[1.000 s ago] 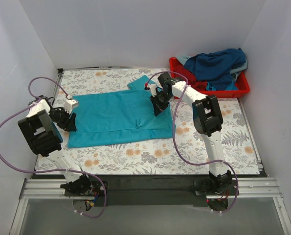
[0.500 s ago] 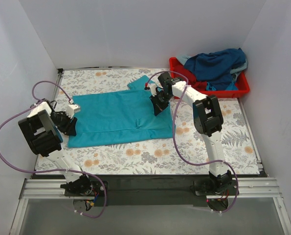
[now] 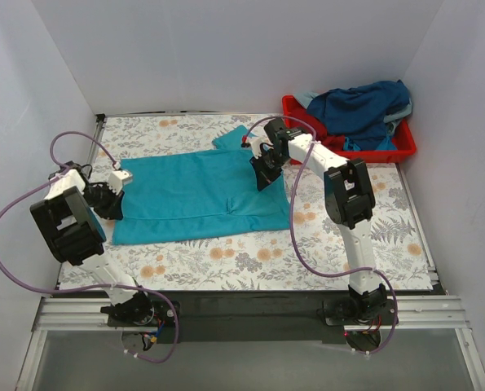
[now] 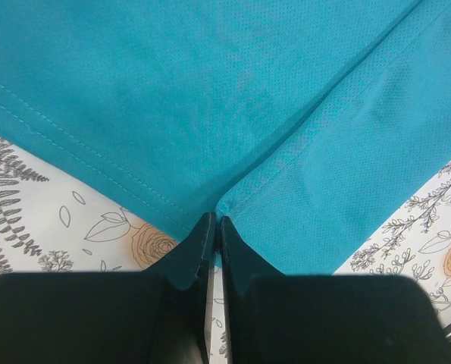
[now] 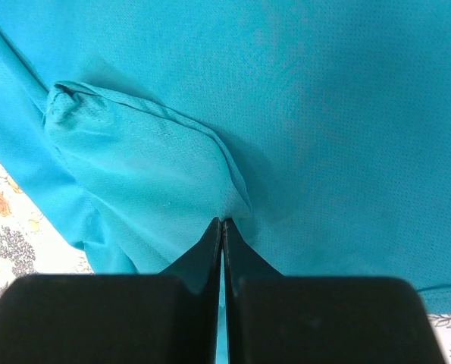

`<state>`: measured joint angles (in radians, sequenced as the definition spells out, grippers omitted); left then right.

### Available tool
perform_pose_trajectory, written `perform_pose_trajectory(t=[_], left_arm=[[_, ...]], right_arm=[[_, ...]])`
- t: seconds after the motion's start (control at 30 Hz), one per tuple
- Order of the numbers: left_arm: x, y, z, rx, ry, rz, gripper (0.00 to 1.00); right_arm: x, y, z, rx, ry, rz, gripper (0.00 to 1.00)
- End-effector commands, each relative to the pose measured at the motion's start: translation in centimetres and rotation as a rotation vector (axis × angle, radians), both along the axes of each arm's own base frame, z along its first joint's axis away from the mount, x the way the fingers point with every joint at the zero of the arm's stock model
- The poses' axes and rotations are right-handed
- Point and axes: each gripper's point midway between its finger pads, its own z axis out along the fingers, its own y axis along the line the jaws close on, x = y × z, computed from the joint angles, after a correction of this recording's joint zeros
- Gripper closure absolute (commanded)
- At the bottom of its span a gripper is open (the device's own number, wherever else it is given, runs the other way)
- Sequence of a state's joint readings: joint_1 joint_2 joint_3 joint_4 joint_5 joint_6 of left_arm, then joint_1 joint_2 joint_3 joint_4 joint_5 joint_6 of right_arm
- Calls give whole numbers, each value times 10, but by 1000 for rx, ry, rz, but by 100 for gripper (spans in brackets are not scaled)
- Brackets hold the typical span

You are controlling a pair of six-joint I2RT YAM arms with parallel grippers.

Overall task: Fold and stack the t-shirts
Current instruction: Fold the tshirt

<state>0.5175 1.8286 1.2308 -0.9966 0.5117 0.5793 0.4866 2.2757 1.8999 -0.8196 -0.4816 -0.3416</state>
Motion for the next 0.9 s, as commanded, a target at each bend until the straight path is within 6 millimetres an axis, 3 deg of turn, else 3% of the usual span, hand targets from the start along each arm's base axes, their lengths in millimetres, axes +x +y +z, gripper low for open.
perform_pose_trajectory(t=[0.0, 0.43, 0.87], left_arm=[[12, -2, 26, 14, -109, -4, 100], [23, -2, 42, -16, -177, 28, 100], [36, 3, 57, -40, -287, 63, 100]], right_arm=[[-1, 3, 35, 49, -49, -1, 99], [7, 0, 64, 87, -107, -35, 99], [22, 3, 75, 111, -146, -57, 99]])
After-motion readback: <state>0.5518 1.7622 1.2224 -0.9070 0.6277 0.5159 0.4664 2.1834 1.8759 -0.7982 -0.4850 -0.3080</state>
